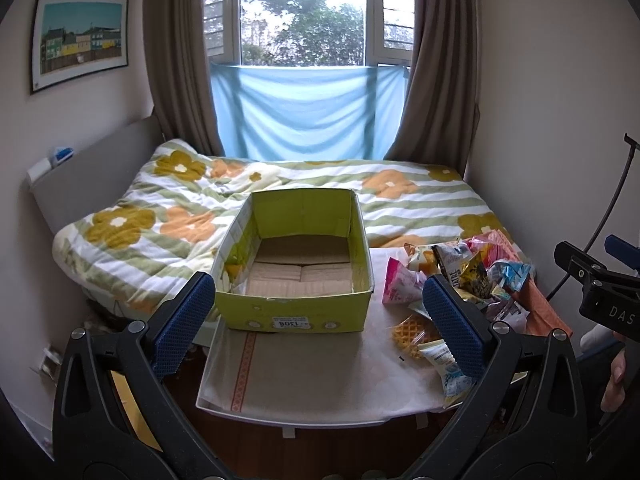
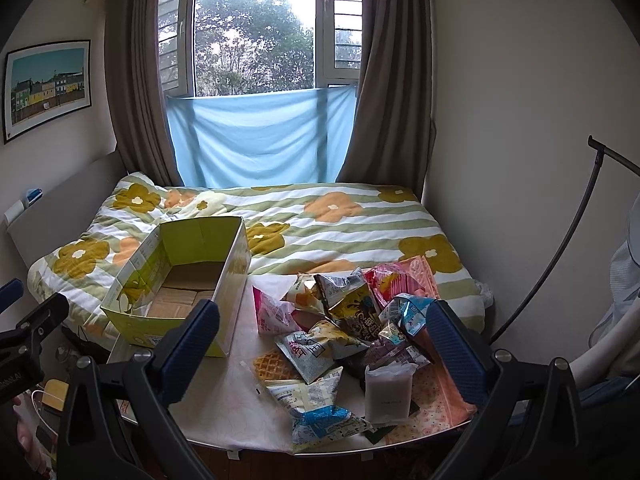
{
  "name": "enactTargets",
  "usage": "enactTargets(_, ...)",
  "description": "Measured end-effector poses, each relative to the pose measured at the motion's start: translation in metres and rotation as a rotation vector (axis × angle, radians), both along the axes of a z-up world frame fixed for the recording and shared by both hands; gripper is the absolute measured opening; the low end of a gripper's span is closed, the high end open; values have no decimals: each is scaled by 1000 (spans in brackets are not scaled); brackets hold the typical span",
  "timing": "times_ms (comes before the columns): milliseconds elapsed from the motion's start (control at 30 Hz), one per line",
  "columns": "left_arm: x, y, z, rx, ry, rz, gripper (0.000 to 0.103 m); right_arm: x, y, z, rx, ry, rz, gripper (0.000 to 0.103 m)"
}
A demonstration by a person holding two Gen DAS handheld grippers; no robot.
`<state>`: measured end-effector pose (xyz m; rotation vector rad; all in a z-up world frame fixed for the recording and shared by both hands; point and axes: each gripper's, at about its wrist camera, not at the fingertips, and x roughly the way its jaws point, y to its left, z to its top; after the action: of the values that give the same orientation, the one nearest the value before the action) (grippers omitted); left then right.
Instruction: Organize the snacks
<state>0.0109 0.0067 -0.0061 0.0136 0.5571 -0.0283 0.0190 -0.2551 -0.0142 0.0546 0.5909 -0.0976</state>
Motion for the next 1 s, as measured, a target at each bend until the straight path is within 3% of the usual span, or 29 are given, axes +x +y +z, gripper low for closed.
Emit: enactTargets(1000,-3,4,6,-22,1,-16,103,2,1,6,-6,-5,-4,103)
